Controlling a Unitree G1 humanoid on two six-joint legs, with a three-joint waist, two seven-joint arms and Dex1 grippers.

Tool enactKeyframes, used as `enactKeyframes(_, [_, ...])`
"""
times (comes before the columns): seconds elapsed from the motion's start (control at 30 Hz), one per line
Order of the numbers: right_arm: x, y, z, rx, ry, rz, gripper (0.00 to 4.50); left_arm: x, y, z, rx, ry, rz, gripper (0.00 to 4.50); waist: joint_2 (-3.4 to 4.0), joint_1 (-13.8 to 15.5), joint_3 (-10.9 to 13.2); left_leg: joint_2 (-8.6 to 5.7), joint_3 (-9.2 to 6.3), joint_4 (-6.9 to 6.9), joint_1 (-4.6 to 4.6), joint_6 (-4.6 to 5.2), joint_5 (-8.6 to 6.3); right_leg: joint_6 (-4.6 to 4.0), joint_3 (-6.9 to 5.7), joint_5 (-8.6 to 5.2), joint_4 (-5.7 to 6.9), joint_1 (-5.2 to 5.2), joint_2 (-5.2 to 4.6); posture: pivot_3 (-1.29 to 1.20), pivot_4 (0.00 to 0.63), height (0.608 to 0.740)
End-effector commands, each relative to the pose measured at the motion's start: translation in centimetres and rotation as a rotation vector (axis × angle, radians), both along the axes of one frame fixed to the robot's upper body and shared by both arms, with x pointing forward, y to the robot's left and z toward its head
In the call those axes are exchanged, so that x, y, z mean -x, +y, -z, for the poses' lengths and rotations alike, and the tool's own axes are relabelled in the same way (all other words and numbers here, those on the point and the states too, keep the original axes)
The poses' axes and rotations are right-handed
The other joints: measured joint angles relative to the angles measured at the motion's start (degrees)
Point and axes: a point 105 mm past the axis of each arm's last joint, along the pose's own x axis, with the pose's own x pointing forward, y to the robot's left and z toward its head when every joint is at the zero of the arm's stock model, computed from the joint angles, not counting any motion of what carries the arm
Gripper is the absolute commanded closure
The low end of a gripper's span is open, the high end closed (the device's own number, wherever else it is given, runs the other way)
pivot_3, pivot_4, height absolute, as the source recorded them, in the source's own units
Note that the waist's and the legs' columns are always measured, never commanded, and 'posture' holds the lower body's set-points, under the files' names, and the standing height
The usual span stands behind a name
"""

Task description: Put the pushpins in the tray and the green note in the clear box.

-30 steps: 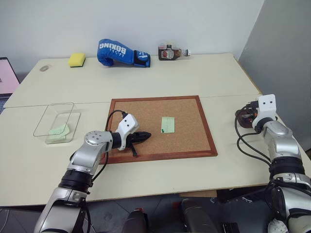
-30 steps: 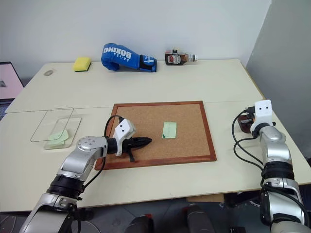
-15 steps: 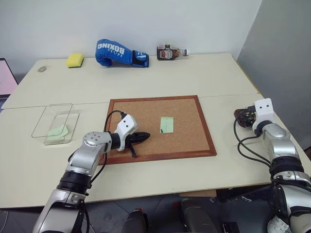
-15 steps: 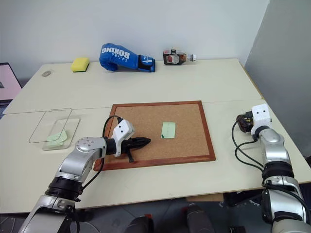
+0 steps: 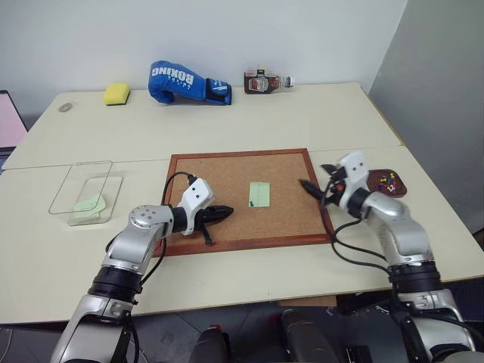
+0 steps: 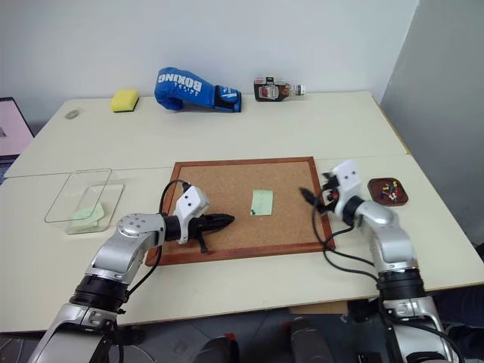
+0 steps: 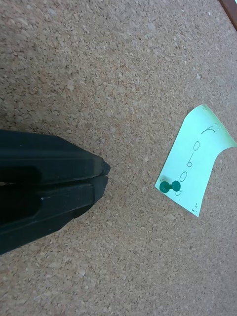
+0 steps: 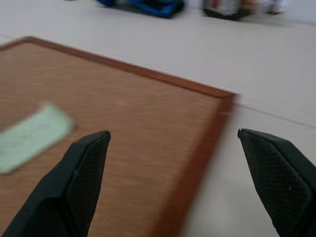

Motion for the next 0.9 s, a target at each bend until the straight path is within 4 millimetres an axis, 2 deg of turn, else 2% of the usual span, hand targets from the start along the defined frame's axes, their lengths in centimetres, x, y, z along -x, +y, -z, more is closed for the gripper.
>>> enactKeyframes(0.03, [1.7, 4.1, -0.3, 0.045, -0.042, -0.157, 0.11, 0.0, 1.5, 1.8, -0.047, 0.068, -0.075, 4.50, 0.00, 0.0, 0.0, 0.01, -0.01, 0.00, 0.00, 0.00, 0.00, 0.00, -0.02, 0.00, 0.00, -0.01, 0.00, 0.00, 0.150, 0.740])
enactKeyframes(0.2, [2.7, 8.0, 1.5, 0.056, 0.009, -0.296, 0.11, -0.1, 1.3, 1.6, -0.030, 0.065, -0.082, 4.50, 0.00, 0.0, 0.0, 0.02, 0.00, 0.00, 0.00, 0.00, 0.00, -0.01, -0.02, 0.00, -0.01, -0.02, 0.00, 0.00, 0.150, 0.740])
enactKeyframes(0.37, [1.7, 9.3, 3.4, 0.084, 0.045, -0.314, 0.11, 0.1, 1.4, 1.7, -0.026, 0.065, -0.091, 4.50, -0.01, 0.0, 0.0, 0.03, 0.00, 0.02, 0.01, 0.00, 0.00, -0.01, -0.04, 0.00, -0.01, -0.02, 0.00, 0.00, 0.150, 0.740])
enactKeyframes(0.5, [0.4, 9.6, 3.9, 0.086, 0.042, -0.283, 0.11, 0.2, 1.4, 1.6, -0.025, 0.064, -0.093, 4.50, -0.01, -0.1, 0.0, 0.03, -0.01, 0.03, 0.01, 0.00, 0.00, -0.01, -0.05, 0.00, 0.01, -0.02, 0.00, 0.00, 0.150, 0.740])
enactKeyframes(0.63, [-0.4, 9.6, 3.9, 0.071, 0.041, -0.265, 0.80, 0.3, 1.6, 1.6, -0.025, 0.062, -0.098, 4.50, -0.01, -0.1, 0.0, 0.04, -0.01, 0.02, 0.02, 0.00, 0.00, -0.01, -0.06, 0.00, 0.03, -0.02, 0.01, 0.00, 0.150, 0.740])
enactKeyframes(0.9, [-0.5, 9.5, 3.9, 0.072, 0.032, -0.270, 2.39, 0.4, 1.7, 1.5, -0.031, 0.061, -0.100, 4.50, -0.01, -0.1, 0.0, 0.04, -0.01, -0.02, 0.01, -0.01, 0.00, 0.00, -0.05, 0.00, 0.03, -0.02, 0.00, 0.00, 0.150, 0.740])
